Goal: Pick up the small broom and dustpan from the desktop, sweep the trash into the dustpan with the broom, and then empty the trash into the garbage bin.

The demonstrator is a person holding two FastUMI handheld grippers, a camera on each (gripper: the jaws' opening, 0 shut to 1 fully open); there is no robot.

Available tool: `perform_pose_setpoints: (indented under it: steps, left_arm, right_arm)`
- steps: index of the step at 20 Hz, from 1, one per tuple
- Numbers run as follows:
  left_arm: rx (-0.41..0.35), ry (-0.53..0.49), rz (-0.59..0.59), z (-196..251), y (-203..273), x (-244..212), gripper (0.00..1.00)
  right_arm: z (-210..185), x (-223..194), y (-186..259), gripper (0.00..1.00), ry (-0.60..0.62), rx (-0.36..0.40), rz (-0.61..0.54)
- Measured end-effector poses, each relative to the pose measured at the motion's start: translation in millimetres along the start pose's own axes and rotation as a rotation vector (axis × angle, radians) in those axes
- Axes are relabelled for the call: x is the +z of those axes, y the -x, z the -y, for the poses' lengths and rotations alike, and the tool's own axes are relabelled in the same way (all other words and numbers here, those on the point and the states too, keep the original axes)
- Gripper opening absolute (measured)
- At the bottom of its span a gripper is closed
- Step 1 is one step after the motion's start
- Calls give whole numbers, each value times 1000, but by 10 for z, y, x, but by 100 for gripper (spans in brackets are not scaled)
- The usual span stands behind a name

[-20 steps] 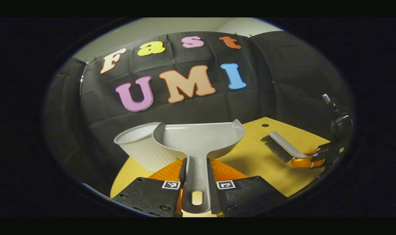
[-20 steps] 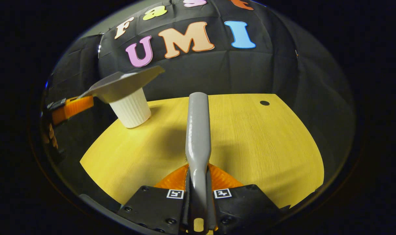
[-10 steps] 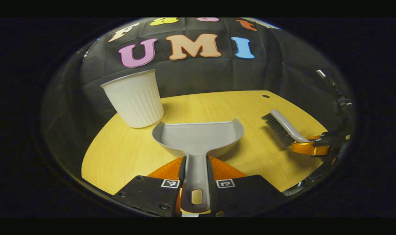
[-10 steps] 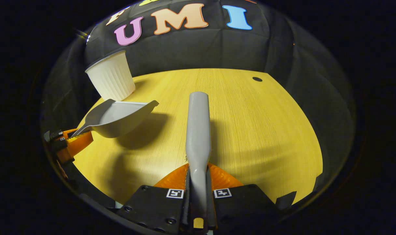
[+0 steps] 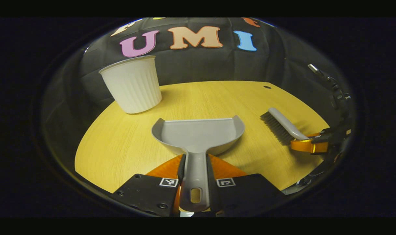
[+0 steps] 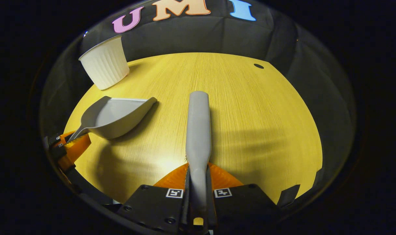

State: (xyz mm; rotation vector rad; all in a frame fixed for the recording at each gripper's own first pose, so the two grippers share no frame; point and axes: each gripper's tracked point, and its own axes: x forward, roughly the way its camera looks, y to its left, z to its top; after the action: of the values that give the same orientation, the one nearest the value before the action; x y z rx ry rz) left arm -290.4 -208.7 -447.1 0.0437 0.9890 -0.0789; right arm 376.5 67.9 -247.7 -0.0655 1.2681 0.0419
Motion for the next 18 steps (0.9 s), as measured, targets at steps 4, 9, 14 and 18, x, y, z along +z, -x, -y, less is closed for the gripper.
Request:
perform_pose_setpoints:
  steps: [4,9,14,18]
  left_arm:
    - [5,3,-35,17,-33,-131,34]
    - [18,-3,67,17,242,89,83]
    - [139,4,341,-181,809,861,95]
    - [191,10,593,-81,1525,1779,95]
  right_arm:
    - [1,29,47,24,14,-6,14]
    - [-9,140,340,80,79,16,81]
    - [-141,904,1094,94,106,101,460]
    - [-259,1654,1843,94,118,177,752]
